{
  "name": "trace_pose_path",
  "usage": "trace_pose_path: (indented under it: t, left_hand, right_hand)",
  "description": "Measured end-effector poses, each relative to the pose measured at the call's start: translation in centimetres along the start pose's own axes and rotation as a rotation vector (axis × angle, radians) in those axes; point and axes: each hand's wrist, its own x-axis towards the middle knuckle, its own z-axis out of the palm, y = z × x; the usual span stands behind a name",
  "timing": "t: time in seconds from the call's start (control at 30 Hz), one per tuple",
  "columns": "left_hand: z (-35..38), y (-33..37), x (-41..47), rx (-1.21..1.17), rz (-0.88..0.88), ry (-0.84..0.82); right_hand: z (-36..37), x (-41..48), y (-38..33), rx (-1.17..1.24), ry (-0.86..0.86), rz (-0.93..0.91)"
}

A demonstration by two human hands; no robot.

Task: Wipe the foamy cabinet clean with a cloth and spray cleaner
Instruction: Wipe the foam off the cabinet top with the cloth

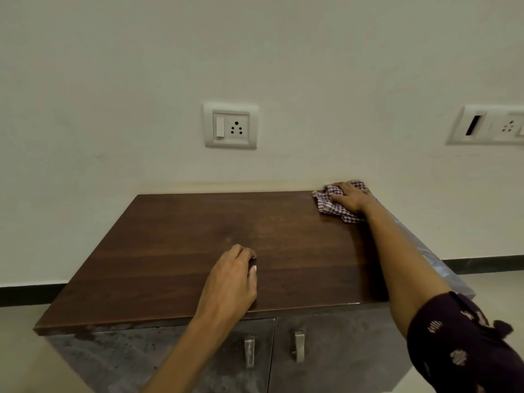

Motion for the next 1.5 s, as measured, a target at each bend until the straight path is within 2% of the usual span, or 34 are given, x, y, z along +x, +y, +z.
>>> trace_pose_path:
  t: [0.33,0.57,0.63,0.77,0.83,0.9,1.23,1.4,1.5]
  left_hand:
    - [1.7,2.6,0.7,-0.068,0.062,-0.022]
    - [3.8,6.1,1.7,-0.087,0.136,-0.065]
    - [4.1,6.1,1.7,-0.089,0.135,-0.051]
    - [4.4,6.0,1.7,-0.096,0.128,-0.019]
    - [4.5,6.0,1.8,-0.086,0.122,-0.007]
    - [4.6,6.2,1.7,-0.072,0.121,0.003]
    - [4.3,6.7,1.5,-0.064,0.078,-0.020]
    - [3.8,7.1,1.2,-0.080,0.046,-0.037]
    - [3.6,7.3,1.2,-0.082,0.048,-0.040]
  right_hand:
    - [0.3,0.2,-0.1,-0.049,0.024,0.004]
    - [-0.1,-0.5,0.7,-0.059,-0.025,-0.118]
    - [-0.5,-0.3,2.4,-0.031,-0.021,-0.090]
    - [-0.8,-0.1,6.2,0.157,0.028,0.106]
    - [-0.6,-0.4,6.7,0.234,0.027,0.119]
    - [-0.6,-1.1,6.4,0.201,0.007,0.089]
    - [-1.2,-11.8,7.1,0.161,0.018,-0.011]
    - [-0.7,-18.8,7.8,0.150,0.032,0.013]
    - [-0.3,-22.2,7.5,0.065,0.100,0.023]
